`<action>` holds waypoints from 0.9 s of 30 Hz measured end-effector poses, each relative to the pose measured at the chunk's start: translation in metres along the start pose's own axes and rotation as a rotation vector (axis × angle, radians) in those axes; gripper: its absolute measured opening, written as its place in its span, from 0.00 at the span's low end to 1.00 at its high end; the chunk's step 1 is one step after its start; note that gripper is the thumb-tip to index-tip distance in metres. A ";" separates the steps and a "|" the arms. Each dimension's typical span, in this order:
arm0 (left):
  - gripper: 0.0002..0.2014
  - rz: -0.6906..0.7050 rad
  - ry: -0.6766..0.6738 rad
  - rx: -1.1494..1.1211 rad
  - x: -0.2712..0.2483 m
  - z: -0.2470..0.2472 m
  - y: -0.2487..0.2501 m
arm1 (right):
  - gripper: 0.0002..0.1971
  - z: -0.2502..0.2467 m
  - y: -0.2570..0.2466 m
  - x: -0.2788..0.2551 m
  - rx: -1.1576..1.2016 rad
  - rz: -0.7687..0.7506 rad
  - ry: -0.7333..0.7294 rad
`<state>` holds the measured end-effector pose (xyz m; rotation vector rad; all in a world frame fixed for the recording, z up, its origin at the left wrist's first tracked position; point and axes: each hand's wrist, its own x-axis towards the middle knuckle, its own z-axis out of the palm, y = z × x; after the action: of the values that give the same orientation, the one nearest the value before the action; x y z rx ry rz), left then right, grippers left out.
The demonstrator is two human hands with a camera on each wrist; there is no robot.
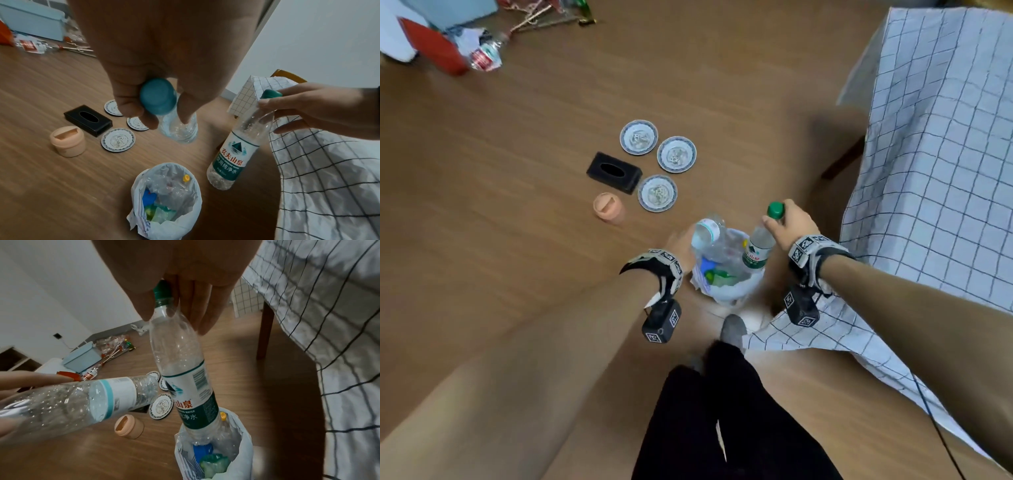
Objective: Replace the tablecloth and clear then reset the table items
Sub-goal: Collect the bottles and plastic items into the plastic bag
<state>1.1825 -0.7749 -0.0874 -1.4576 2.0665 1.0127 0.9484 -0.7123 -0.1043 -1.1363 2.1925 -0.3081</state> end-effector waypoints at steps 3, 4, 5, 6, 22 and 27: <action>0.31 0.009 0.006 -0.032 0.053 0.004 -0.003 | 0.16 0.030 0.008 0.037 0.017 0.050 -0.005; 0.31 0.015 -0.003 -0.040 0.072 0.006 -0.004 | 0.15 0.040 0.011 0.048 0.025 0.076 -0.004; 0.31 0.019 -0.023 -0.038 0.090 0.009 -0.006 | 0.15 0.051 0.015 0.058 0.036 0.101 -0.005; 0.32 0.025 -0.044 -0.025 0.110 0.014 -0.008 | 0.15 0.063 0.018 0.068 0.051 0.121 -0.006; 0.30 0.313 -0.223 0.314 0.301 0.103 -0.046 | 0.18 0.238 0.085 0.114 0.319 0.577 0.208; 0.32 0.384 -0.267 0.426 0.331 0.147 -0.052 | 0.18 0.280 0.105 0.115 0.367 0.642 0.247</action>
<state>1.0991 -0.8806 -0.4274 -0.6950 2.2257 0.7777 1.0109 -0.7182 -0.4182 -0.1775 2.4427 -0.5531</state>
